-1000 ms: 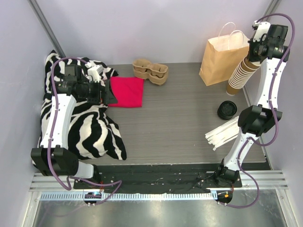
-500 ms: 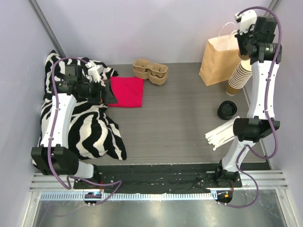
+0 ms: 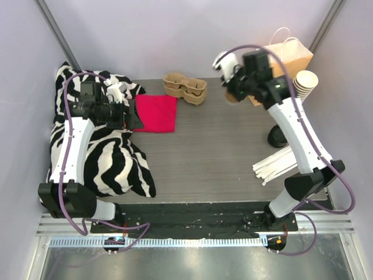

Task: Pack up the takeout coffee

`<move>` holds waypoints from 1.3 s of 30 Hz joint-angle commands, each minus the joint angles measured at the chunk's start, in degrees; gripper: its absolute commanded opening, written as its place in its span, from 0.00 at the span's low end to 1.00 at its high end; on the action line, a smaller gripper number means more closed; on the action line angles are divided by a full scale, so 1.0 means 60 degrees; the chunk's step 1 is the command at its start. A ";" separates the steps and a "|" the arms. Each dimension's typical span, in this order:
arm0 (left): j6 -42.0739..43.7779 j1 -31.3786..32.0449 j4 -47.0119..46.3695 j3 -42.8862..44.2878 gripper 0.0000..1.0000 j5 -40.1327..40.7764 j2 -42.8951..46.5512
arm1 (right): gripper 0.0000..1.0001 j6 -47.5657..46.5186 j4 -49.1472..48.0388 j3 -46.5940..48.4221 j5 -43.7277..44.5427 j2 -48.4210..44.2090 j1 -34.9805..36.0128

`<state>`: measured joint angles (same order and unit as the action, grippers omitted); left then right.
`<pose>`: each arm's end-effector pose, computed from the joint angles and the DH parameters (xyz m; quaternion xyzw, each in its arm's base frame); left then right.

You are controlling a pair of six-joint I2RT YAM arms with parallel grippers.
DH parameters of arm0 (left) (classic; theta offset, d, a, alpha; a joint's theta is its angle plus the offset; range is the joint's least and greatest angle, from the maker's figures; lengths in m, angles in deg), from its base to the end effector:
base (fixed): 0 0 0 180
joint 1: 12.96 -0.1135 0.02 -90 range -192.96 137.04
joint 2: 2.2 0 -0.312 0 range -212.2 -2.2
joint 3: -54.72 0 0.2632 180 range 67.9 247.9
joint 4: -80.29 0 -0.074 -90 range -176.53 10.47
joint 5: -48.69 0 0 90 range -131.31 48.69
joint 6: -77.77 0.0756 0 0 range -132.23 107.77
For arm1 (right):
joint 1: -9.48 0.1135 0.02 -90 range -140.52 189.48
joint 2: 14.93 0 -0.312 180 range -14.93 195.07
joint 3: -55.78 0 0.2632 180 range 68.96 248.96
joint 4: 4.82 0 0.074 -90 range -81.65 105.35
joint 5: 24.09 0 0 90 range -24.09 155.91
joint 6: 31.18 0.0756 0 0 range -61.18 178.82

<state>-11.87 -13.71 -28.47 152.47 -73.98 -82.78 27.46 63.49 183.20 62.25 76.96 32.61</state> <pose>0.3017 -0.0369 0.3875 0.0836 0.9131 -0.2647 0.2986 0.3385 0.1498 0.4974 -0.4153 0.7731 -0.0064 0.4794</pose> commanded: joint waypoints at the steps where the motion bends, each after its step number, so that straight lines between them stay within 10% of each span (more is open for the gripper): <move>1: -0.0937 0.0023 -0.0667 -0.0384 1.00 0.1165 0.0800 | 0.01 0.0391 -0.0616 -0.1954 -0.0008 -0.0256 0.1733; 14: -0.2637 -0.0226 -0.3026 -0.2596 1.00 0.1753 0.2516 | 0.01 0.2191 -0.4866 -0.7362 0.1503 -0.1268 0.4010; 39: -0.2697 -0.0270 -0.2954 -0.2333 1.00 0.1358 0.1813 | 0.15 0.3438 -0.6435 -0.8683 0.2031 -0.0829 0.5460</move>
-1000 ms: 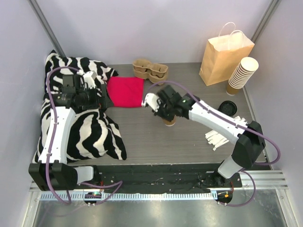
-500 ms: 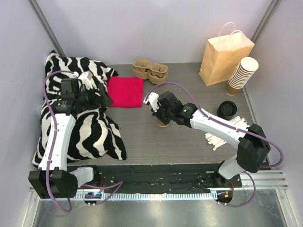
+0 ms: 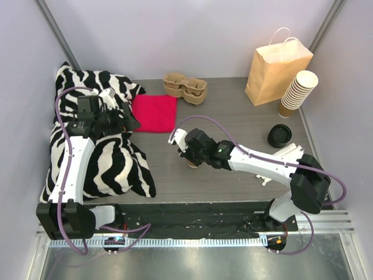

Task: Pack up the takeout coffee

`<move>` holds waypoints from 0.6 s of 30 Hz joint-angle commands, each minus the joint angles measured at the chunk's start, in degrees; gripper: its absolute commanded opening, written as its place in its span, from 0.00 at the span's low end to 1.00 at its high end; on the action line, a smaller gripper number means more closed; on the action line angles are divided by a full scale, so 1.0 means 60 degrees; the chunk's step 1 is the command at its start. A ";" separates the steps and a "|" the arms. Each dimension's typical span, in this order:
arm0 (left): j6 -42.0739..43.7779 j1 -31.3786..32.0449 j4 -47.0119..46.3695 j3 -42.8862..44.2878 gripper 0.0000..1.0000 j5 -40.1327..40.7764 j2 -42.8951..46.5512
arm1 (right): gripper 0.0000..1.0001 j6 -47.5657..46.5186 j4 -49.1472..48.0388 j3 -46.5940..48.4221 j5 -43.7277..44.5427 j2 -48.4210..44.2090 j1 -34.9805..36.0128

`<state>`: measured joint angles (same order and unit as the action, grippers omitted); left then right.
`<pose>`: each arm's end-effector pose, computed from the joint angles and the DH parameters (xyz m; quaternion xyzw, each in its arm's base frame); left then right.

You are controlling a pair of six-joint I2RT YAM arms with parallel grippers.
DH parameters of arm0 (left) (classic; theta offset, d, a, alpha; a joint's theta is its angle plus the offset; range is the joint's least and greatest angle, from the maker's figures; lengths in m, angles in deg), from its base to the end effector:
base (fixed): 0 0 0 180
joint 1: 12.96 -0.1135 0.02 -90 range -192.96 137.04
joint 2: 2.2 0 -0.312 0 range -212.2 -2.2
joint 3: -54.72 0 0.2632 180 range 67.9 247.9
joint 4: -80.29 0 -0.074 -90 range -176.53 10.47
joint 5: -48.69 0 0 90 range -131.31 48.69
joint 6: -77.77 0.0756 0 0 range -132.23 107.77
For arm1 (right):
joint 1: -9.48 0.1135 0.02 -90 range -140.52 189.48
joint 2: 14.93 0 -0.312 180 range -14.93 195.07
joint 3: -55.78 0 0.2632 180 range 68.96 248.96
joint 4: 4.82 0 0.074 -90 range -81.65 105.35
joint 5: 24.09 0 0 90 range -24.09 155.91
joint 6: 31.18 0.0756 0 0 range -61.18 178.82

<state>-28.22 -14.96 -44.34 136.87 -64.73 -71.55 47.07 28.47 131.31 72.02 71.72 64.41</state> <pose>0.2731 -0.0205 0.3668 -0.0595 0.8982 -0.2324 0.3683 0.2172 0.2954 0.2698 -0.4887 0.7804 0.0967 0.3778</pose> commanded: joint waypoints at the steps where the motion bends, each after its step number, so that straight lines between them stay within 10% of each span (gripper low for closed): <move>1: -0.0001 -0.0062 -0.0294 0.0282 1.00 -0.0198 -0.0088 | 0.17 0.0229 -0.0570 -0.0020 0.0403 0.0103 0.0189; 18: 0.0306 -0.0062 0.0291 0.0795 1.00 -0.0594 -0.0367 | 0.74 0.0332 0.1800 0.2671 -0.1439 0.0001 0.0205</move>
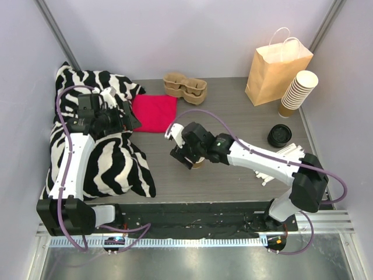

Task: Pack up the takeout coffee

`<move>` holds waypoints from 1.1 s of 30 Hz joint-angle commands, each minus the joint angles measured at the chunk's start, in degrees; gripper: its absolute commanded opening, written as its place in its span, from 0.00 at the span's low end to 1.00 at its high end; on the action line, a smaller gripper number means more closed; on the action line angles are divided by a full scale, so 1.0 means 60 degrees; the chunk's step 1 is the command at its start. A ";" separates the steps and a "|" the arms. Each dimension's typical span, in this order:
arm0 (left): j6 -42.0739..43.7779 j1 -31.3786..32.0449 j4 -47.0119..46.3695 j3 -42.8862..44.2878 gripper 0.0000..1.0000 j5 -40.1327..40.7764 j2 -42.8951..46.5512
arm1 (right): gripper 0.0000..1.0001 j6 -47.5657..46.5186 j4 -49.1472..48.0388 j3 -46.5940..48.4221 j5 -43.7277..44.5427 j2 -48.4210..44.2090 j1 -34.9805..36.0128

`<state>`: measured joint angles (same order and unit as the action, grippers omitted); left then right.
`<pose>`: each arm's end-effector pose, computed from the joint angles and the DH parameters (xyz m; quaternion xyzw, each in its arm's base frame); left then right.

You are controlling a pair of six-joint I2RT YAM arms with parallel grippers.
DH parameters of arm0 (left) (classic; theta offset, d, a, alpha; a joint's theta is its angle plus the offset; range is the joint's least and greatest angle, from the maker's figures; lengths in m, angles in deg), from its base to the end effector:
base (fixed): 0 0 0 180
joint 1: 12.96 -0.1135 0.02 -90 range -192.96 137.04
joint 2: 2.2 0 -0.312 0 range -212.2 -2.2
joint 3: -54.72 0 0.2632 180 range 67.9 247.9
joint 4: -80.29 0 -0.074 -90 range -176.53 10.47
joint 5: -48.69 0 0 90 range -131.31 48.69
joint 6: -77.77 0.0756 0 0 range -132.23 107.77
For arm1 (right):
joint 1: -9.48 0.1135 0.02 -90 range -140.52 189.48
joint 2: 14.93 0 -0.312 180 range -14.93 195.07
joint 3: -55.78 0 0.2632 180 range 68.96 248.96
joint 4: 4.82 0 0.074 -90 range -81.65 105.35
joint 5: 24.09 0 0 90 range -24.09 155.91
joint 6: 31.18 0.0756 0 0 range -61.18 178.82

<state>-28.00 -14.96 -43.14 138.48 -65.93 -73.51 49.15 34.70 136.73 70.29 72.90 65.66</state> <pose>0.2804 -0.0217 0.3664 -0.0569 0.9018 -0.2406 0.3545 0.2121 0.3063 0.2856 -0.4924 0.7865 0.1139 0.3550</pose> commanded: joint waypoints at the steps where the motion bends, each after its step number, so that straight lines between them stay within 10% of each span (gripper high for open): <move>1: 0.0299 -0.0048 0.0178 0.0627 1.00 -0.0408 -0.0039 | 0.76 -0.0029 0.1243 0.2642 -0.1474 -0.0108 -0.0149; 13: 0.1718 -0.0048 0.0267 0.1535 1.00 -0.1081 -0.0419 | 0.83 -0.1272 0.5300 0.5521 -0.4626 0.0098 -0.7367; 19: 0.1896 -0.0048 0.0341 0.1683 1.00 -0.1799 -0.0815 | 0.62 -0.2577 0.6199 0.5039 -0.3796 0.0214 -1.0253; 33: 0.1501 -0.0048 -0.0187 0.0994 1.00 -0.2254 -0.0727 | 0.41 -0.1407 0.5147 0.3650 -0.2402 0.1285 -1.1269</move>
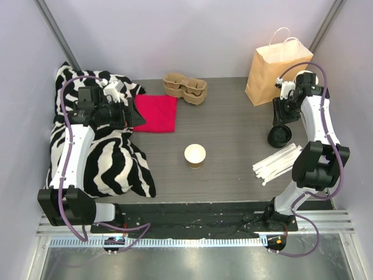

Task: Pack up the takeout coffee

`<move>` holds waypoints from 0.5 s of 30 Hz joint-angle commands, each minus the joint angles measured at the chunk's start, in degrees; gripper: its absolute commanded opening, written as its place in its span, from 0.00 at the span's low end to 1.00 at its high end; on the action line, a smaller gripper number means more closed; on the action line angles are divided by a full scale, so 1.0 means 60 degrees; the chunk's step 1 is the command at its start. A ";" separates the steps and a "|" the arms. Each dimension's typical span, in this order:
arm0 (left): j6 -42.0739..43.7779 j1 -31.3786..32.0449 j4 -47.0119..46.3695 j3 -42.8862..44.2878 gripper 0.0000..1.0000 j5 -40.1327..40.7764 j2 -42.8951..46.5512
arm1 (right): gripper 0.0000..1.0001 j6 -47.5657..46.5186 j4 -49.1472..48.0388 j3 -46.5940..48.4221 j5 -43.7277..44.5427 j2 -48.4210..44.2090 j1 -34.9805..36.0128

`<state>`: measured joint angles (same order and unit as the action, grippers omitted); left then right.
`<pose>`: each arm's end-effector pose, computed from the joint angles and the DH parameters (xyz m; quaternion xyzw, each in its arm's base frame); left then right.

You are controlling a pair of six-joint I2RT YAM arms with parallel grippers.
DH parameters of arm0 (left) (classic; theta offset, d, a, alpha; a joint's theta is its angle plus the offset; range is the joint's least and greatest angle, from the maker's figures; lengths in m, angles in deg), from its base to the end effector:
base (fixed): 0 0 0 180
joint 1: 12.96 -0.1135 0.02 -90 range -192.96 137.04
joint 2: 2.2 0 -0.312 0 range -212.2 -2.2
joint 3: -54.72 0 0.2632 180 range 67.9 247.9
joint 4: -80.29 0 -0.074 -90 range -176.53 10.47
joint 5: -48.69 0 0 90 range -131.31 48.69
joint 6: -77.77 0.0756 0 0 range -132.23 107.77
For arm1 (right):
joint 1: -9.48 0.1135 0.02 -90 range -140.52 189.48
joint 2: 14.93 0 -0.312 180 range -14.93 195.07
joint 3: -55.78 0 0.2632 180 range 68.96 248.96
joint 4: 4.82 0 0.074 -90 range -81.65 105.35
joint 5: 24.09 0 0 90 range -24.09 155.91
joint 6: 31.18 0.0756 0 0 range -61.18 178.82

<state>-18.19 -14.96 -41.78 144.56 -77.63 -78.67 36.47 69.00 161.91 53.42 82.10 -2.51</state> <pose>0.3006 -0.0343 0.3830 0.0593 0.8827 -0.3000 0.3568 0.3763 -0.0632 0.3311 -0.1113 0.9639 0.0372 0.2392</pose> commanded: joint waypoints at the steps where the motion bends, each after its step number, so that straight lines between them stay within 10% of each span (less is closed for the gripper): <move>1: -0.0150 -0.0048 -0.0413 -0.0033 1.00 -0.0290 0.0132 | 0.41 0.0954 -0.0948 -0.0738 0.0528 -0.0351 0.0108; 15: -0.0223 -0.0062 -0.0574 -0.0092 1.00 -0.0393 0.0088 | 0.41 0.1791 -0.2577 -0.2073 0.1452 -0.0015 0.0387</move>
<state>-19.30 -14.98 -43.09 144.14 -78.48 -78.67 44.99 57.76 149.32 60.59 82.19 -0.70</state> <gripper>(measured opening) 0.996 0.410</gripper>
